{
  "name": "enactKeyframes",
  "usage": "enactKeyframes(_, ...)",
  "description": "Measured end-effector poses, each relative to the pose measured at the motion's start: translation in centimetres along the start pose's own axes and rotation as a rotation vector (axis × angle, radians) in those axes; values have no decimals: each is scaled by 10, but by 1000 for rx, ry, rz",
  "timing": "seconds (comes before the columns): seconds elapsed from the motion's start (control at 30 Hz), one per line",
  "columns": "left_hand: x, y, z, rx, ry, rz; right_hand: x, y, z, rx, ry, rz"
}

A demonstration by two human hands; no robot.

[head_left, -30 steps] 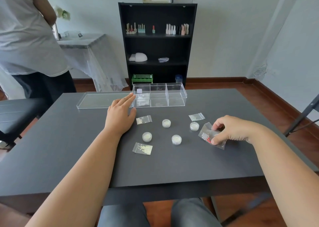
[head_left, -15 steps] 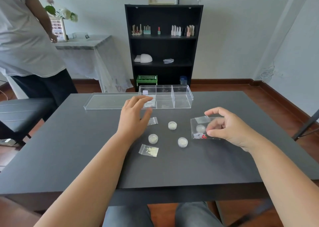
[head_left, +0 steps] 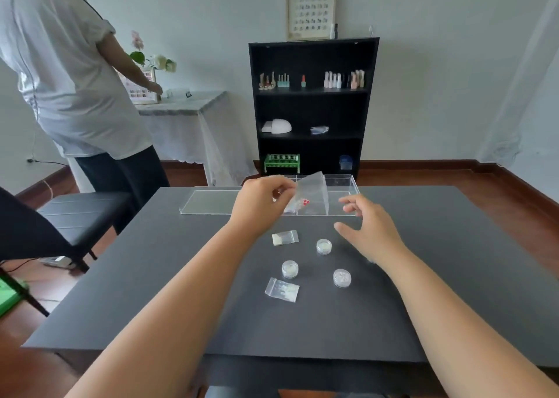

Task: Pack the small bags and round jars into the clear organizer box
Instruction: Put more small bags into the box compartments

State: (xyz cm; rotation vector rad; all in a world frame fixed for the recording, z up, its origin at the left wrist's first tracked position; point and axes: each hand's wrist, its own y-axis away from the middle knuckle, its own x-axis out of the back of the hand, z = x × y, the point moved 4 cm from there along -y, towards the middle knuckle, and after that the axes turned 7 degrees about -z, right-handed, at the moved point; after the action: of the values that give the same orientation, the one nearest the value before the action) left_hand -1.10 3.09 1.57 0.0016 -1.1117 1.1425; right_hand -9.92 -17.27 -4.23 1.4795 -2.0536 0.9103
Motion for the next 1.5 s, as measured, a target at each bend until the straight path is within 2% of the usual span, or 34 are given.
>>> enactKeyframes(0.1,7,-11,-30,206,118,87,-6,6,16,-57,258,-15)
enactKeyframes(0.2,3,-12,-50,370,181,113,-18,16,24,-83,301,-66)
enactKeyframes(0.33,-11,-13,-63,463,193,62,-28,21,26,-66,352,-78)
enactKeyframes(0.67,-36,-22,-60,484,10,45,-29,18,29,-44,325,-125)
enactKeyframes(0.97,-58,-23,-64,456,-199,-143,-28,18,28,-60,294,-137)
enactKeyframes(1.1,-62,-23,-63,424,-286,-178,-27,18,28,-60,284,-129)
enactKeyframes(1.2,-60,-24,-61,377,-366,-173,-25,18,29,-61,263,-79)
enactKeyframes(1.3,-54,-24,-61,372,-344,-150,-17,18,31,-88,179,-23)
enactKeyframes(1.5,-33,-5,-54,258,-222,-71,32,21,61,-281,-67,200)
